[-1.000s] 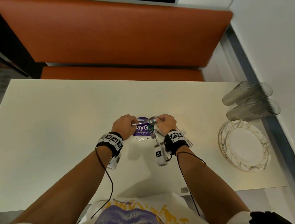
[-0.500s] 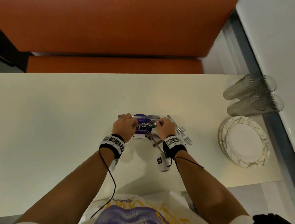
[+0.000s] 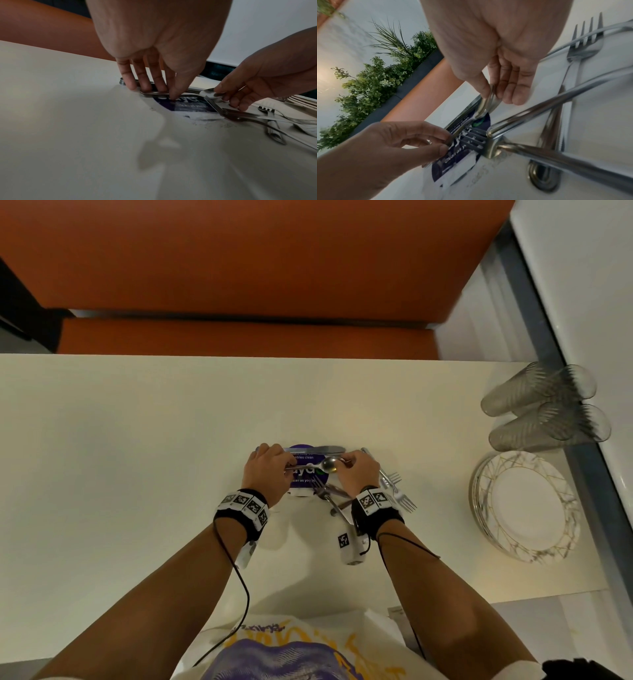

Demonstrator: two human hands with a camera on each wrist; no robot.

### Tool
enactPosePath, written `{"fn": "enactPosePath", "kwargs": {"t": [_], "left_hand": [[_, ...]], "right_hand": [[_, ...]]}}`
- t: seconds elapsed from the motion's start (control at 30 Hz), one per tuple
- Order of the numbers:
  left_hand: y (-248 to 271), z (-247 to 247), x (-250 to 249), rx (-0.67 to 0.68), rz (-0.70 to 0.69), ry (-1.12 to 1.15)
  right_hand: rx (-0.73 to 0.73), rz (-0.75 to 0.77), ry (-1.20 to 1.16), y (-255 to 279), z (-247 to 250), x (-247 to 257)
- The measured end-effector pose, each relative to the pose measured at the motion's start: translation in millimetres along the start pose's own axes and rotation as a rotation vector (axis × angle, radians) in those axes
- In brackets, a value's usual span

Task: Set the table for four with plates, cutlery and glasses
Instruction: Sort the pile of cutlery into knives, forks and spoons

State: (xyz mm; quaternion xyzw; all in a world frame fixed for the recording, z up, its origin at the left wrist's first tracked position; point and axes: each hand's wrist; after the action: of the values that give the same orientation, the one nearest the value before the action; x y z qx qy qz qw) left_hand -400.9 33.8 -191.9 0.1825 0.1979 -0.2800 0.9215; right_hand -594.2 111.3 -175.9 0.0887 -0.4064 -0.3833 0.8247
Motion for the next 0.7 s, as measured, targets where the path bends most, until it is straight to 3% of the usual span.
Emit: {"fn": "enactPosePath", "kwargs": {"t": [0.27, 0.37, 0.57, 0.7], "left_hand": [[8.1, 4.7, -8.2, -0.105, -0.104, 0.076], [11.1, -0.3, -21.2, -0.077, -0.147, 0.160], [17.1, -20.9, -41.1, 0.077, 0.016, 0.165], [19.0, -23.1, -48.5, 0.090, 0.073, 0.207]], "right_hand": [[-0.062, 0.026, 0.003, 6.2, 25.7, -15.0], [-0.036, 0.071, 0.019, 14.1, 30.6, -29.4], [0.167, 0.207, 0.405, 33.7, 25.4, -57.4], [0.179, 0.259, 0.491, 41.6, 23.6, -62.9]]}}
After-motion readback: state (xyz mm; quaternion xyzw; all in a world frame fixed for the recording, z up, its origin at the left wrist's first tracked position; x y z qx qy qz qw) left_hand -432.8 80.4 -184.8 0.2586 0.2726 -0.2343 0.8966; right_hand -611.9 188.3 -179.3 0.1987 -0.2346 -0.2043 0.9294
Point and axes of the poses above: each hand's wrist, its own y-axis away from the middle knuckle, its own z-axis out of the back of the hand, x = y × z, and after that the axes turned 5 degrees about x, right-handed
